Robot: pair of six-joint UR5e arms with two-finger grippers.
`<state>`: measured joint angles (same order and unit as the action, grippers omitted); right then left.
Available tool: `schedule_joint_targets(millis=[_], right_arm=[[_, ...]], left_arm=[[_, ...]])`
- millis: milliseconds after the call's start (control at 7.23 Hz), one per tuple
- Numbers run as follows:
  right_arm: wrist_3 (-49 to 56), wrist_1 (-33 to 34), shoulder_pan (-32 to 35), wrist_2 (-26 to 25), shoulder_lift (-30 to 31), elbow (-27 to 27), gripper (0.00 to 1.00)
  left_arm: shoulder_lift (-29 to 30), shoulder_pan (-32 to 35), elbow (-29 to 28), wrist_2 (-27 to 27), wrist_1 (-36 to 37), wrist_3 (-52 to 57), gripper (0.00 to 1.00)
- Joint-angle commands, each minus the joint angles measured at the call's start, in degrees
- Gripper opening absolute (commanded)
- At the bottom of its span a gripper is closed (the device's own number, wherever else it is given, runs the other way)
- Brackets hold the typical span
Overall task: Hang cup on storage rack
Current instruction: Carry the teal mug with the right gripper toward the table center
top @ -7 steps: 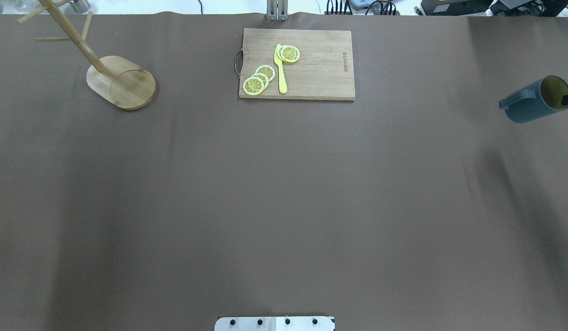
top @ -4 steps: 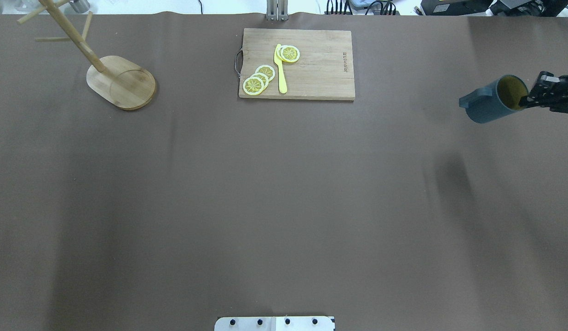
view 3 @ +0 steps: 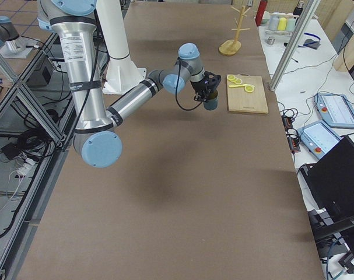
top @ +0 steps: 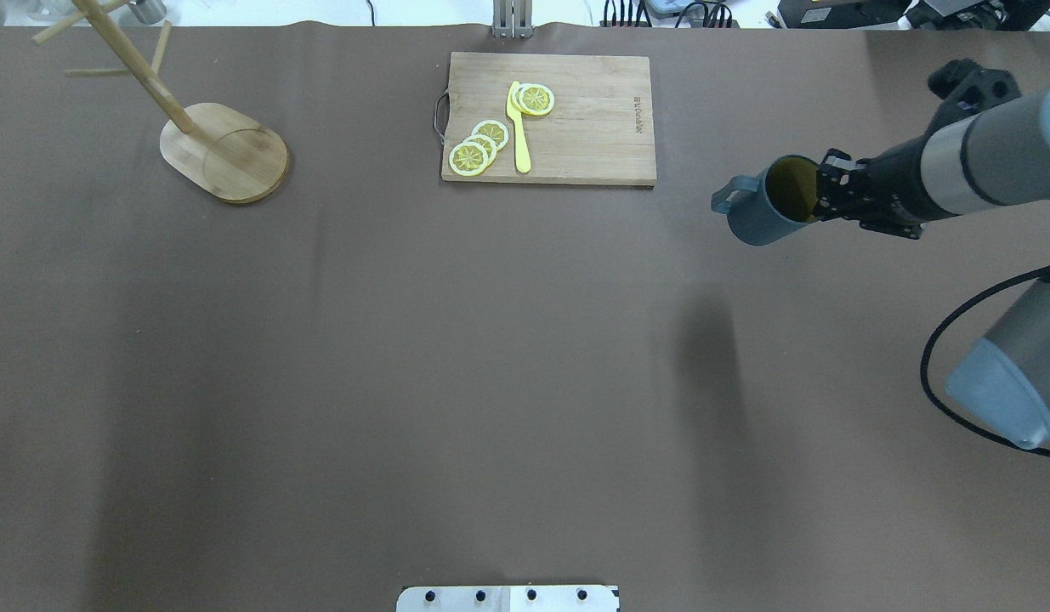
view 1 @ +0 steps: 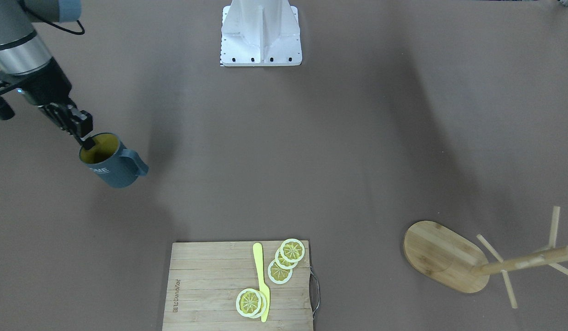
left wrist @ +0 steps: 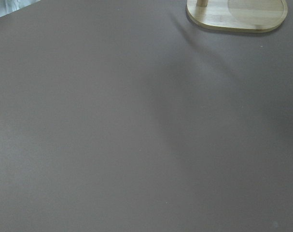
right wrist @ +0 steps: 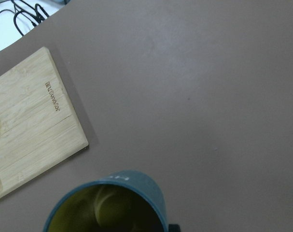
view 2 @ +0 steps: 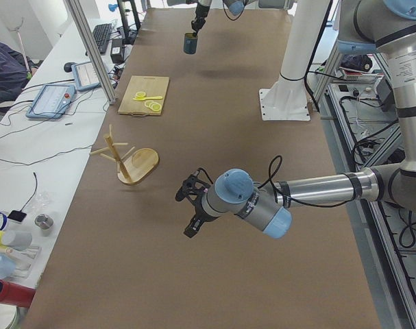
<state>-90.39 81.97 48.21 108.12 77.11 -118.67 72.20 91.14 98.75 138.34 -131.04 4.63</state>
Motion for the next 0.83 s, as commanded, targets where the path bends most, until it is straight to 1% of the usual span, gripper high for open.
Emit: schedule_joint_targets(millis=[0,138,415,553,691], right_arm=[[-6.3,15.6,-9.5,-8.3,-11.5,-0.5,0.00],[-6.6,17.5,-11.5,-8.5,-13.4,-0.3,0.00],[-15.2,18.1,-17.2,-11.0,-17.8,2.3,0.00],[-17.2,18.3,-18.5,-11.2,-19.4,3.3,0.00],[-23.0,18.3,-19.3,-11.4,-22.3,6.3,0.00]], left_arm=[[0.4,0.0,-0.6,0.0,0.0,0.0,0.99],[0.6,-0.1,-0.8,-0.1,0.0,0.0,0.99],[0.7,0.0,-0.9,0.0,0.0,0.0,0.99],[0.7,-0.1,-1.1,-0.1,0.0,0.0,0.99],[0.7,0.0,-1.1,-0.1,0.0,0.0,0.99]])
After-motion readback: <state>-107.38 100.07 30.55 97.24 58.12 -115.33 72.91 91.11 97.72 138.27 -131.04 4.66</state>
